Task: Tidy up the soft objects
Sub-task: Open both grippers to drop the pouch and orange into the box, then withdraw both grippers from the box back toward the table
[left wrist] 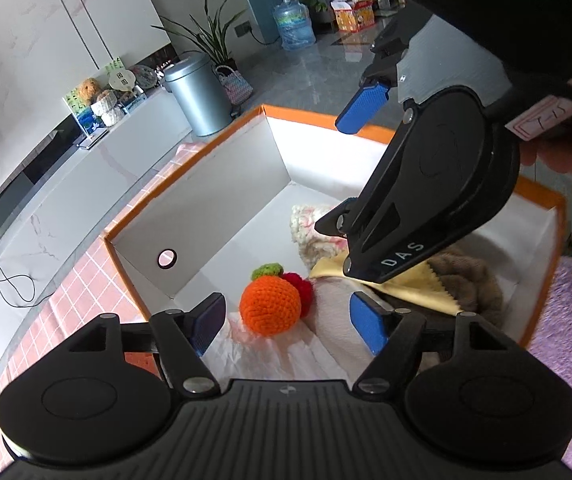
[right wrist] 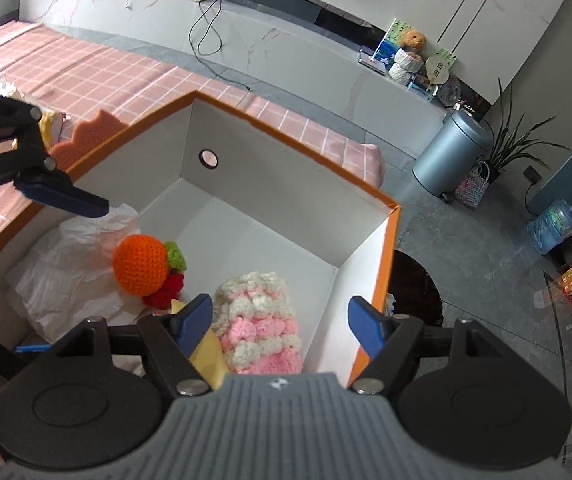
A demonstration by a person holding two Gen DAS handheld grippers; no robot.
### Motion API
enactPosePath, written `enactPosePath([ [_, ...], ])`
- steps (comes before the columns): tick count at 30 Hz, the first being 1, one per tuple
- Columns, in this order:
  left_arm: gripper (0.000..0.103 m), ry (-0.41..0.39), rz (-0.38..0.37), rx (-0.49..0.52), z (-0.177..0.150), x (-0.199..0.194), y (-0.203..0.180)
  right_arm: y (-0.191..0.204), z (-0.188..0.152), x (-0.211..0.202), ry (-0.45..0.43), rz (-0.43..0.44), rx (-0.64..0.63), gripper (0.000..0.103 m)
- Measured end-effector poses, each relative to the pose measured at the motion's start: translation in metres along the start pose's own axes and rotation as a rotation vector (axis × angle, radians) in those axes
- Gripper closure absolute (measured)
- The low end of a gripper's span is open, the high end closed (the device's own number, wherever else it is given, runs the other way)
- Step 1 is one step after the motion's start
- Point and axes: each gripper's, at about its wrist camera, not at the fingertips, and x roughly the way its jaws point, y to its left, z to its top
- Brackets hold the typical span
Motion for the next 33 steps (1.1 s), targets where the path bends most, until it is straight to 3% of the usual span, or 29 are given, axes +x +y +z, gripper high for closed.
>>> enactPosePath([
  [5, 0.019, -0.041, 0.018, -0.025, -0.002, -0.019, -0.002, -0.003, -0.005, -0.02, -0.04, -0.031, 0.04, 0.029],
  [18, 0.02, -0.244, 0.116, -0.274, -0.034, -0.074, 0.006, 0.01, -0.034, -0.077, -0.233, -0.124, 0.271, 0.029],
  [23, 0.02, -0.29, 0.152, -0.368, -0.054, -0.09, 0.011, 0.025, -0.044, -0.092, -0.303, -0.109, 0.379, 0.029],
  [26, 0.02, -0.326, 0.184, -0.42, -0.066, -0.098, 0.015, 0.039, -0.049, -0.098, -0.337, -0.087, 0.436, 0.023],
  [33, 0.02, -0.358, 0.244, -0.568, -0.096, -0.11, 0.032, 0.084, -0.046, -0.106, -0.399, -0.054, 0.441, 0.015],
])
